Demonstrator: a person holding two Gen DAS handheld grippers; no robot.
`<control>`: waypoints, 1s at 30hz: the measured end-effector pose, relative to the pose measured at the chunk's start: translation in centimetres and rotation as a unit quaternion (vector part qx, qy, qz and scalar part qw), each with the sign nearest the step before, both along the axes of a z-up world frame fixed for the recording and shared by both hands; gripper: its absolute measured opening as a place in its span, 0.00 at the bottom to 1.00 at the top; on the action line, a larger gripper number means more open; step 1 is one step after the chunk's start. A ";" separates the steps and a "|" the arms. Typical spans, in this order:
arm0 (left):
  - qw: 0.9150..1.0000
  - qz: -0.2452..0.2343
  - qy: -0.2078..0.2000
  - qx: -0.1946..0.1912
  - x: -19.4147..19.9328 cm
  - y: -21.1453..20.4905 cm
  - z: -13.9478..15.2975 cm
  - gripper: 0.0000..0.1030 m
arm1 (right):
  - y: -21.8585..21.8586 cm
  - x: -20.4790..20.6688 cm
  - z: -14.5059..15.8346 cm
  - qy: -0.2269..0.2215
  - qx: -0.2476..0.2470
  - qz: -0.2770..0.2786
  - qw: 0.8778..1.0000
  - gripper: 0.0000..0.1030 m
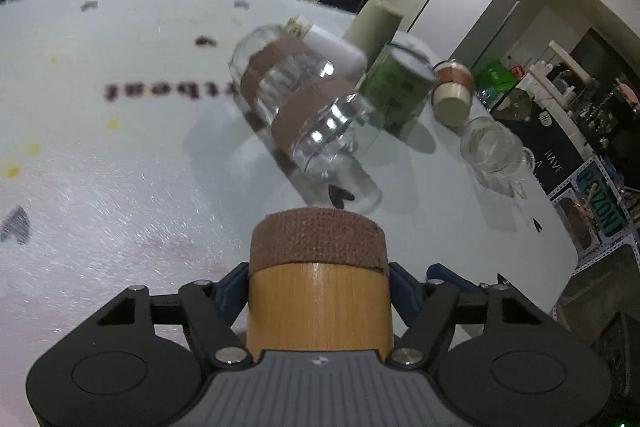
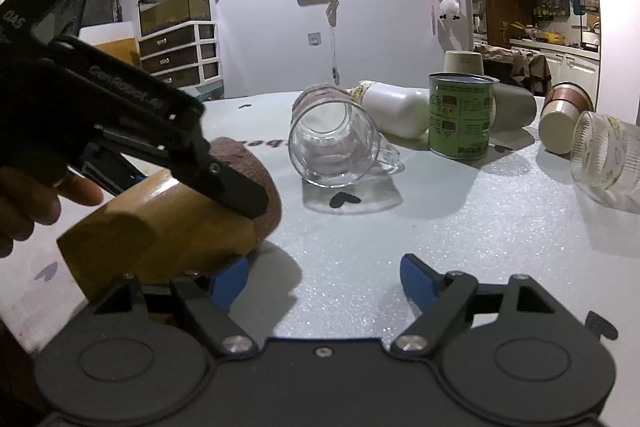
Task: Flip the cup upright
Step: 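Rotate the left tool to turn the tan cup opening-up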
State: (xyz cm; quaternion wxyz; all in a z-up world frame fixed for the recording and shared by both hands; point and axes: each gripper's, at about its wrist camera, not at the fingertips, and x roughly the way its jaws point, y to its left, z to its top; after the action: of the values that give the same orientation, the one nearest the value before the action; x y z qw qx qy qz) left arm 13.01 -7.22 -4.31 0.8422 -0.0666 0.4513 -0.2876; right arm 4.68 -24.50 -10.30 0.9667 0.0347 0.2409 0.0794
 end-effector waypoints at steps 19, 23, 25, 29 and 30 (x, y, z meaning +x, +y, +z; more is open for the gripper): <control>0.979 0.117 -0.156 0.056 -0.1 8.4 6.3 0.70 | 1.3 -1.7 1.8 -0.037 -0.012 0.020 0.999 0.82; 0.960 0.202 -0.163 0.107 4.6 11.6 6.3 0.70 | 1.4 -1.7 1.7 -0.035 -0.014 0.020 0.999 0.82; 0.950 0.236 -0.164 0.119 6.4 13.4 6.4 0.70 | 1.3 -1.7 1.6 -0.034 -0.014 0.018 0.999 0.82; 0.927 0.306 -0.160 0.148 9.5 17.1 6.9 0.70 | 1.2 -1.6 1.4 -0.031 -0.014 0.013 0.999 0.82; 0.918 0.322 -0.164 0.162 9.9 17.9 7.1 0.70 | 1.2 -1.6 1.4 -0.030 -0.014 0.013 0.999 0.82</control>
State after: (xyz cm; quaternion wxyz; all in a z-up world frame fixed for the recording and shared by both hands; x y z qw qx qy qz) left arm 22.96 10.72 2.77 0.9507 -0.0228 0.3013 0.0699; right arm 3.12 -23.30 -8.90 0.9728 0.0155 0.2131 0.0892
